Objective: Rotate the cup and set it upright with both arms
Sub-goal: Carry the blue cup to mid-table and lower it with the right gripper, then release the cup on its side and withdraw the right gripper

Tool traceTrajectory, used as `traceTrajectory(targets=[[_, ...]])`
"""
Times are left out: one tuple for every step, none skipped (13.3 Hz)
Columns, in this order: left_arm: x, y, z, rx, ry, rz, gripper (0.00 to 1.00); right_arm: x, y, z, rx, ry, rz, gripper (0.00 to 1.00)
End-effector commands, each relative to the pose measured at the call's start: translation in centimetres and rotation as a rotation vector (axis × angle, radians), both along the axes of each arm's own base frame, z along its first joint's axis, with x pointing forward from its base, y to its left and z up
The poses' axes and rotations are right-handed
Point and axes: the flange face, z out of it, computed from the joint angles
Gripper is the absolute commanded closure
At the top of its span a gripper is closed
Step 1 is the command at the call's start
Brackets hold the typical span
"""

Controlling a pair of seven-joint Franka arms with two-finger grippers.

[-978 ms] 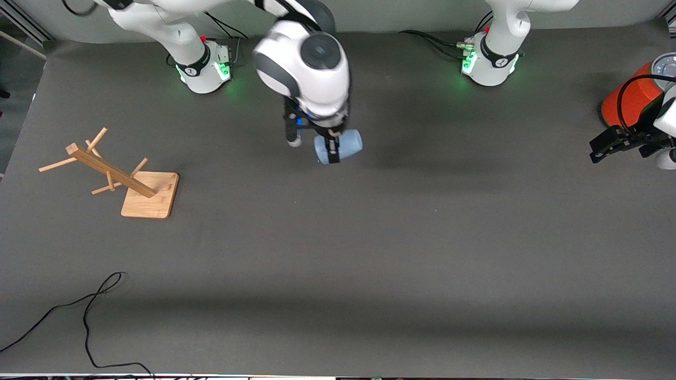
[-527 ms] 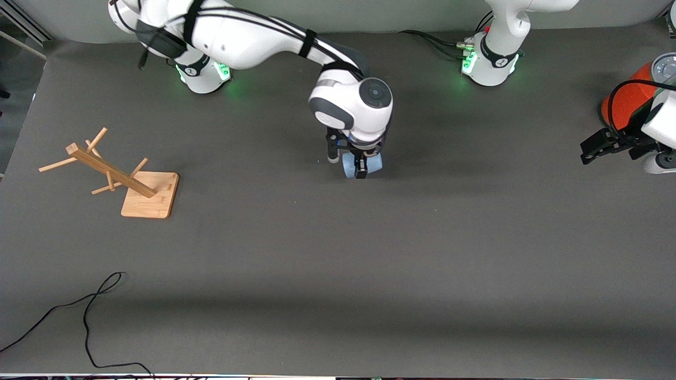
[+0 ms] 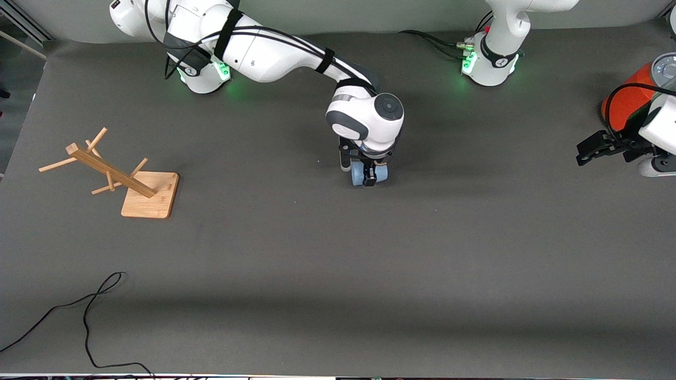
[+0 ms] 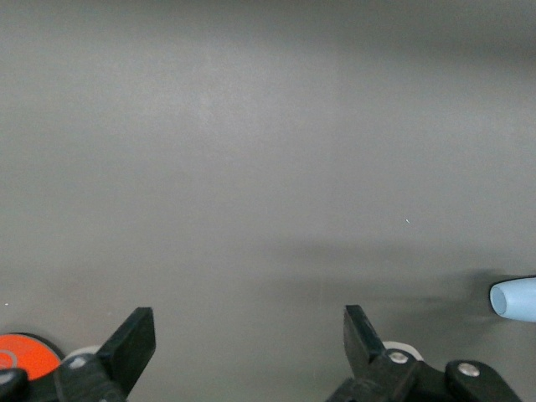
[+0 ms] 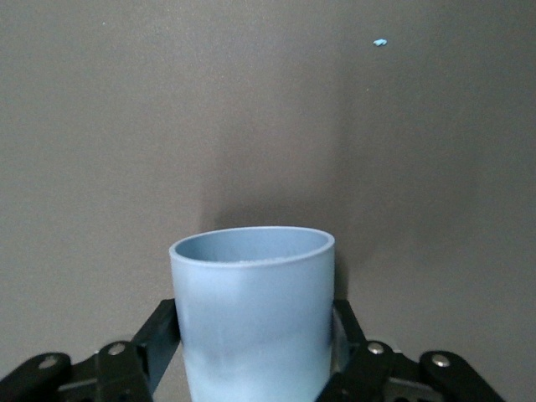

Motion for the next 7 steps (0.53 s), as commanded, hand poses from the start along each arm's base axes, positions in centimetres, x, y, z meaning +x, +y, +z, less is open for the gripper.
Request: traceTrajectory(targets=[[0.3,0.0,0.7,-0.012,0.002,-0.017,0.0,0.1,0.2,-1.7,-0.014,-0.034,-0.092,0.0],[0.2,-0.1,0.7,-0.012,0.004,-0.018,0.0,0.2,0.2,-1.7,-0.013,-0.034,-0.09,0.0],[0.2,-0.2,0.7,-0.012,0.004,-0.022,0.0,0.4,0.1,-1.4,-0.01,-0.038,-0.09,0.0],[0.2,-0.2,0.9,-0.012,0.005,-0.02,0.0,0.7,0.1,-0.8,-0.004,-0.044,-0.087,0.0],[0.0,-0.2,1.1,-0.012,0.015,-0.02,0.0,1.2,0.0,0.0,0.001,-0.046,-0.095,0.0],[-0.1,-0.2,1.2,-0.012,0.025,-0.021,0.0,1.6,0.0,0.7,0.005,-0.048,-0.102,0.0],[-0.2,0.0,1.3,-0.012,0.031,-0.02,0.0,1.5,0.0,1.2,0.006,-0.05,-0.103,0.0]])
